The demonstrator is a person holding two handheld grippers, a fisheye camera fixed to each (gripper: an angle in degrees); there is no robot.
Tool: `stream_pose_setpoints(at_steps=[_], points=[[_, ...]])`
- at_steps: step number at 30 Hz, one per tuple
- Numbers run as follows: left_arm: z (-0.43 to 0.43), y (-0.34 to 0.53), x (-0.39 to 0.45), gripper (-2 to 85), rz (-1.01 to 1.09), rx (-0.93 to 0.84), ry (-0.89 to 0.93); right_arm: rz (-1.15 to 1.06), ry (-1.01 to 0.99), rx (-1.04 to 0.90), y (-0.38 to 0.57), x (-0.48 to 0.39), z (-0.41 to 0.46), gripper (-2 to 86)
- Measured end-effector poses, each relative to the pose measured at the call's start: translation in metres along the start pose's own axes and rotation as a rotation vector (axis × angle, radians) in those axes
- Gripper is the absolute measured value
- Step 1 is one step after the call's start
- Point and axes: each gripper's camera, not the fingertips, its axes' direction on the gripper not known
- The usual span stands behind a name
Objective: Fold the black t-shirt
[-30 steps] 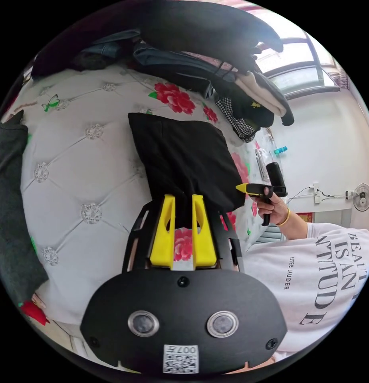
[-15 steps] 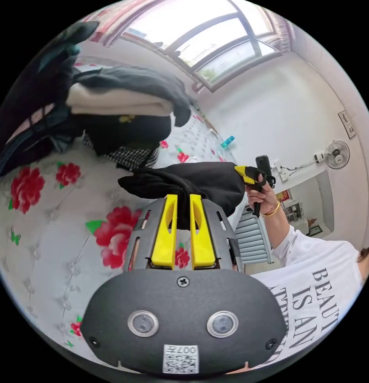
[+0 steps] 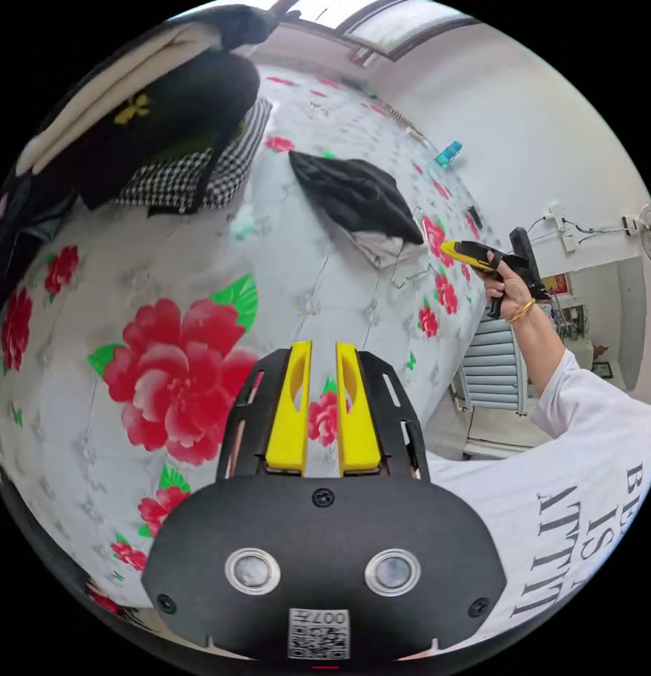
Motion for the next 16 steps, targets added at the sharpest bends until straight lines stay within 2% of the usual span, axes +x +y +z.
stream_pose_setpoints(at_steps=[4,9,13,16], points=[[0.028,0.044,-0.033,6.3,-0.110,-0.068,0.042,0.045,-0.094,0.082,0.035,0.009,0.009,6.3],[0.027,0.023,-0.026,7.0,-0.053,-0.044,-0.012,-0.002,-0.083,0.132,0.040,-0.016,0.007,7.1],[0.020,0.000,-0.014,7.5,-0.018,-0.007,-0.065,-0.121,-0.031,0.110,0.028,-0.058,0.016,7.3],[0.018,0.001,-0.016,7.7,-0.048,0.002,-0.123,-0.337,0.028,0.008,0.033,-0.118,0.045,7.4]])
